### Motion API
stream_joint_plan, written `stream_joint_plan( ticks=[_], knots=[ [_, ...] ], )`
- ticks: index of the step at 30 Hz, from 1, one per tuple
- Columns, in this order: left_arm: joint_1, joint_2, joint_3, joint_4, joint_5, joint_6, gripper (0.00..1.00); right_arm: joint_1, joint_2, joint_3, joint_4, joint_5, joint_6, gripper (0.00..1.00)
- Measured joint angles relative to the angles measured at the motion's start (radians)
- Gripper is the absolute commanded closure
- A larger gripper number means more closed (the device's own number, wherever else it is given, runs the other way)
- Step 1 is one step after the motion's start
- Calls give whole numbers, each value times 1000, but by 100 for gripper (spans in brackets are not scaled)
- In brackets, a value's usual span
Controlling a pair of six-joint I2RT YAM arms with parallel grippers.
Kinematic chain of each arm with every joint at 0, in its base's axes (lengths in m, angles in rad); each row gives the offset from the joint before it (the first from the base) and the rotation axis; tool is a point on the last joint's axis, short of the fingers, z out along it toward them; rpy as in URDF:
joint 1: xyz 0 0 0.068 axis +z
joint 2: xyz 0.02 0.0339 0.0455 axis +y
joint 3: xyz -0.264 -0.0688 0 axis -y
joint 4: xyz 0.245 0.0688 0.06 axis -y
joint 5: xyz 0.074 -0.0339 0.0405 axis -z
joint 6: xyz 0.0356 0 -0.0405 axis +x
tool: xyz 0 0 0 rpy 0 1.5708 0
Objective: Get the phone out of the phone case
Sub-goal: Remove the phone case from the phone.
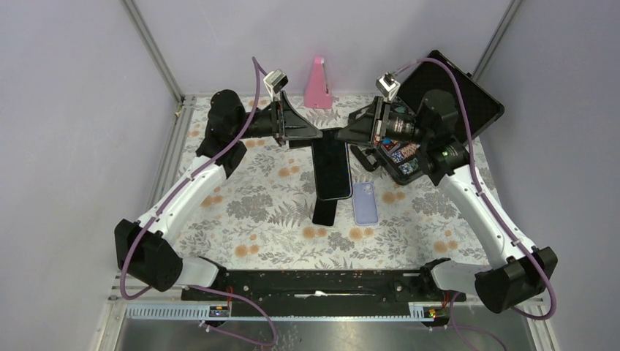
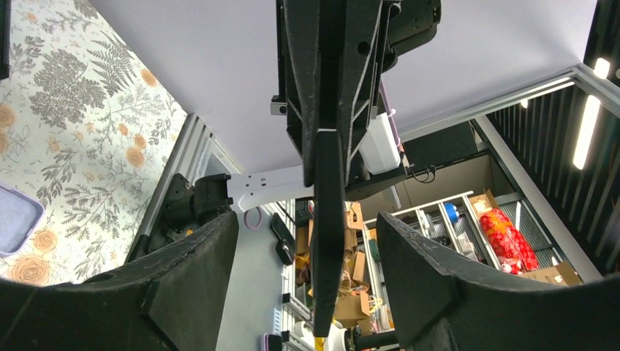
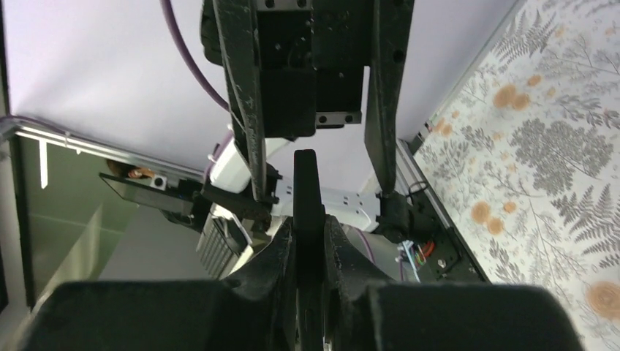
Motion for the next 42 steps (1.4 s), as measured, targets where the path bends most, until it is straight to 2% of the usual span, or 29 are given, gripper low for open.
stream_joint_plan(
  ticks=[6,12,17,18,19,20,22,23,25,28,31,36,39,42],
  knots=[
    [-24,21,5,-35,23,15,63,0,45,39,-120,-41,-119,100],
    [-48,26,9,-185,41,115,72,0,84,55,-193,-45,-181,100],
    [-49,26,9,-264,45,174,92,0,99,68,-229,-61,-208,100],
    [-49,26,9,-264,48,177,100,0,101,69,-229,-66,-212,100],
    [-50,26,11,-261,53,184,100,0,105,71,-230,-73,-214,97],
    [-50,26,12,-260,55,186,100,0,109,73,-229,-77,-214,85],
    [-49,26,13,-259,58,186,100,0,114,76,-229,-81,-215,48],
    [-49,27,13,-250,58,176,100,0,115,76,-229,-83,-212,35],
    [-48,30,10,-217,51,150,100,-2,114,76,-229,-66,-210,19],
    [-41,33,-11,-104,32,43,100,-5,102,63,-210,-4,-200,11],
    [-14,33,-32,-21,-20,-56,100,-6,51,-7,-127,76,-158,8],
    [9,33,-40,28,-159,-175,100,12,-104,-178,-7,264,-76,7],
    [8,40,-40,64,-236,-240,100,64,-188,-272,77,394,-33,8],
    [7,56,-40,94,-302,-291,100,119,-235,-341,159,492,10,14]
  ],
)
